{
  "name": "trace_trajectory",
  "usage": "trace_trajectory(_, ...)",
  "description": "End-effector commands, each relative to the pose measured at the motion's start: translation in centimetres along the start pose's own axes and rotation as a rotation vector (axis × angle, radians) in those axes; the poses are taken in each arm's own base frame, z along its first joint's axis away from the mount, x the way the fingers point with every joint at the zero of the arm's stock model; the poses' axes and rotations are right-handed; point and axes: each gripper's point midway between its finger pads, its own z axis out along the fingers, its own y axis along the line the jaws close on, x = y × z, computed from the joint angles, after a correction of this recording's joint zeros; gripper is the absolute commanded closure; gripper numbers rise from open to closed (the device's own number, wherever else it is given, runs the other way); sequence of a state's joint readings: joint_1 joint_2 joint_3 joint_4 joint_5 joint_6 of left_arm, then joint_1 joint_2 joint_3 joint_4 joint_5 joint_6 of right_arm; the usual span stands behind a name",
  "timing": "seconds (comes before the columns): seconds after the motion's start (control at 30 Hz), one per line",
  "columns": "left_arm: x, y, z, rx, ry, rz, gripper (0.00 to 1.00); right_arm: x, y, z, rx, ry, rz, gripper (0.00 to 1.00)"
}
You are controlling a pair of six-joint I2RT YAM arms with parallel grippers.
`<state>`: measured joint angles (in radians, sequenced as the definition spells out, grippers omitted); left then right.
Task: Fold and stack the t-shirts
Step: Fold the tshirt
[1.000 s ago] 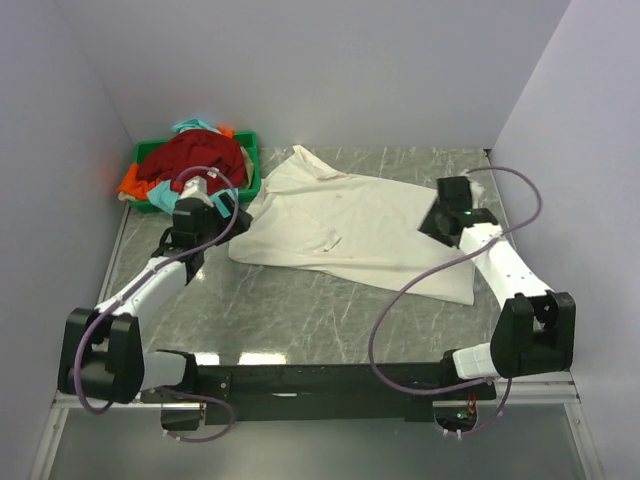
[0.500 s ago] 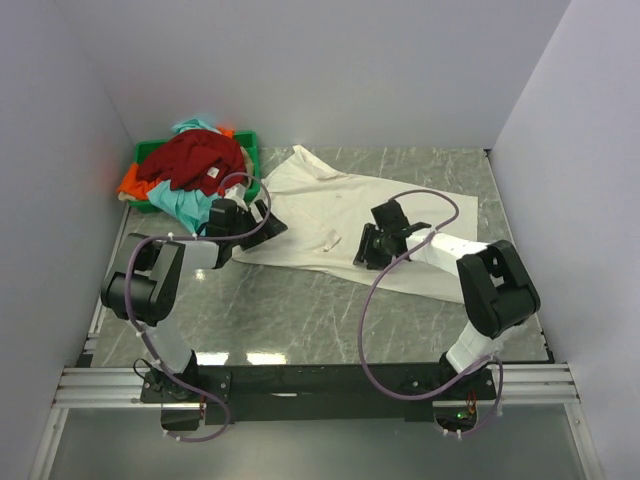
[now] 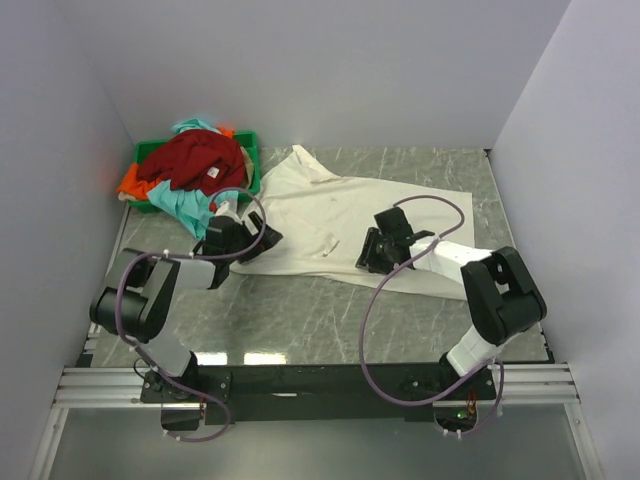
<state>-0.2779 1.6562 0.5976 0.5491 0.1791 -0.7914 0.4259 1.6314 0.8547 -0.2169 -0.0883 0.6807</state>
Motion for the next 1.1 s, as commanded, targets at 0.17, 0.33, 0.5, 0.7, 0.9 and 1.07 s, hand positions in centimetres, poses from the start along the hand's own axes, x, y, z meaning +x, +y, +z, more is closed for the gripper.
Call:
trace_trajectory(0.17, 5.6, 3.2, -4.7, -0.172, 0.044, -0.044, 0.04, 4.4, -5.3, -2.0, 0.139, 0.043, 0.026, 0.5)
trace_trajectory(0.33, 7.4, 4.0, -7.7, -0.21, 0.022, -0.08, 0.03, 6.1, -5.9, -3.3, 0.108, 0.05, 0.053, 0.5)
trace_trajectory(0.5, 6.7, 2.0, -10.2, -0.158, -0.032, -0.071, 0.03, 6.4, -5.8, -4.8, 0.075, 0.033, 0.054, 0.5)
trace_trajectory(0.7, 4.5, -0.2, -13.5, -0.112, -0.1, -0.054, 0.02, 4.4, -4.6, -8.4, 0.047, -0.05, 0.034, 0.49)
trace_trajectory(0.9, 2.0, -2.8, -16.2, -0.079, -0.134, 0.004, 0.01, 1.1, -3.6, -12.4, 0.051, -0.157, -0.002, 0.48)
trace_trajectory(1.07, 0.7, -4.4, -17.5, -0.074, -0.122, 0.056, 0.01, -1.1, -4.7, -13.6, 0.04, -0.21, 0.015, 0.48)
